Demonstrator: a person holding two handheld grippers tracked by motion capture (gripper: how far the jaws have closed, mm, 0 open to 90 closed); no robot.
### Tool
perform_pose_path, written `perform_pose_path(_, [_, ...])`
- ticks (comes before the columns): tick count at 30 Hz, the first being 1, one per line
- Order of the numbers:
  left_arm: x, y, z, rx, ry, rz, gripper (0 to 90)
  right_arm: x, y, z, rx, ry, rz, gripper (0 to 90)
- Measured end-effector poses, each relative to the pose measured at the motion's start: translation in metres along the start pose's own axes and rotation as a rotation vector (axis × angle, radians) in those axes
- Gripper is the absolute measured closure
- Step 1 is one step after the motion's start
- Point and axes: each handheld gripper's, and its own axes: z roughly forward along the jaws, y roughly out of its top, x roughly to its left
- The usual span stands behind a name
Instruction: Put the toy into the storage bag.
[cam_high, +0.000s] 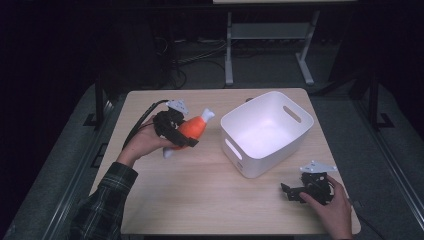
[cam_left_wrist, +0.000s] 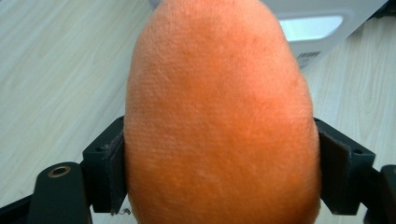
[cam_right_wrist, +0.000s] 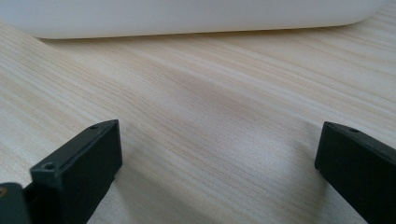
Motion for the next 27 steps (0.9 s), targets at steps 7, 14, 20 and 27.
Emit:
perform_pose_path(7, [0.001,0.009,-0.007,-0.016,0.002,0.003,18.9,0.000,0.000,0.000,0.000,0.000,0.000,0.2])
perform_pose_path(14, [0.001,0.021,-0.012,-0.024,0.001,0.015,18.9,0.000,0.000,0.000,0.000,0.000,0.000,0.2])
perform_pose_path(20, [0.000,0.035,-0.012,-0.034,-0.009,0.032,18.9,0.000,0.000,0.000,-0.001,0.000,0.003,0.2])
perform_pose_path(27, [-0.003,0.050,-0.008,-0.021,-0.015,0.053,18.9,0.000,0.000,0.000,0.001,0.001,0.001,0.2])
